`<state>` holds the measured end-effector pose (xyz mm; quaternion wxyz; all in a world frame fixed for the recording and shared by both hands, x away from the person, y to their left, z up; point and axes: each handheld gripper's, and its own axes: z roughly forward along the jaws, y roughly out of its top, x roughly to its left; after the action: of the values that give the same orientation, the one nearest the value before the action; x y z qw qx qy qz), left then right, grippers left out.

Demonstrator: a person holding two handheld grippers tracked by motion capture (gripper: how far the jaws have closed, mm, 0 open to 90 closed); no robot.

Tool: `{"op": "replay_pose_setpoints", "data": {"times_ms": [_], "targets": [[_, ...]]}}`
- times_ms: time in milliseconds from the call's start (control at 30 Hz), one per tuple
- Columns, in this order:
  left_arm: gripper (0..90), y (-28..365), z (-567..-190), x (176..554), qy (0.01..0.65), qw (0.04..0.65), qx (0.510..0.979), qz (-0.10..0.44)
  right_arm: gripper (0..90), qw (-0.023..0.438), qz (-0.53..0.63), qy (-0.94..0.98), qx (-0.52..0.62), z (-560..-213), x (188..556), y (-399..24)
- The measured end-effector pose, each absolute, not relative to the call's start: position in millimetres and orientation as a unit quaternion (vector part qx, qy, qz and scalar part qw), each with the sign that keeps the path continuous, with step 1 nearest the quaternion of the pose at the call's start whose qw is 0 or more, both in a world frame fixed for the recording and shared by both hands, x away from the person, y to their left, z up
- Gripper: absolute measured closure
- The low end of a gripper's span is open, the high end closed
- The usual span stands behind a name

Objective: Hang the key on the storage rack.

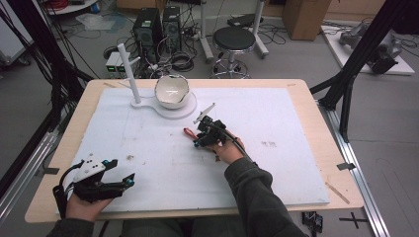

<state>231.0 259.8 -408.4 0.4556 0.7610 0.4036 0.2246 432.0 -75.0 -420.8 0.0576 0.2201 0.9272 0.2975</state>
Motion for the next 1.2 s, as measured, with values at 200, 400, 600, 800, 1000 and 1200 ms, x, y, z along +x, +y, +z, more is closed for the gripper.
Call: {"op": "replay_pose_setpoints", "data": {"times_ms": [200, 400, 600, 800, 1000, 1200], "targets": [[21.9, 259.9, -408.5, 231.1, 0.403, 0.456, 0.761, 0.224, 67.7, 0.067, 0.286, 0.931, 0.215, -421.9, 432.5, -73.7], [21.9, 260.0, -408.4, 231.0, 0.404, 0.456, 0.761, 0.224, 69.7, 0.07, 0.279, 0.932, 0.221, -422.9, 433.5, -71.1], [21.9, 260.1, -408.4, 231.2, 0.404, 0.457, 0.76, 0.224, 72.0, 0.065, 0.28, 0.929, 0.231, -423.4, 436.0, -70.6], [21.9, 260.4, -408.2, 231.1, 0.404, 0.457, 0.76, 0.224, 77.3, 0.063, 0.28, 0.926, 0.244, -423.2, 438.6, -71.3], [22.0, 260.7, -408.2, 230.8, 0.406, 0.459, 0.758, 0.224, 79.0, 0.072, 0.273, 0.927, 0.245, -422.5, 437.6, -69.5], [22.0, 260.7, -407.9, 230.8, 0.405, 0.459, 0.758, 0.224, 79.9, 0.074, 0.265, 0.929, 0.249, -421.8, 437.8, -67.4]]}}
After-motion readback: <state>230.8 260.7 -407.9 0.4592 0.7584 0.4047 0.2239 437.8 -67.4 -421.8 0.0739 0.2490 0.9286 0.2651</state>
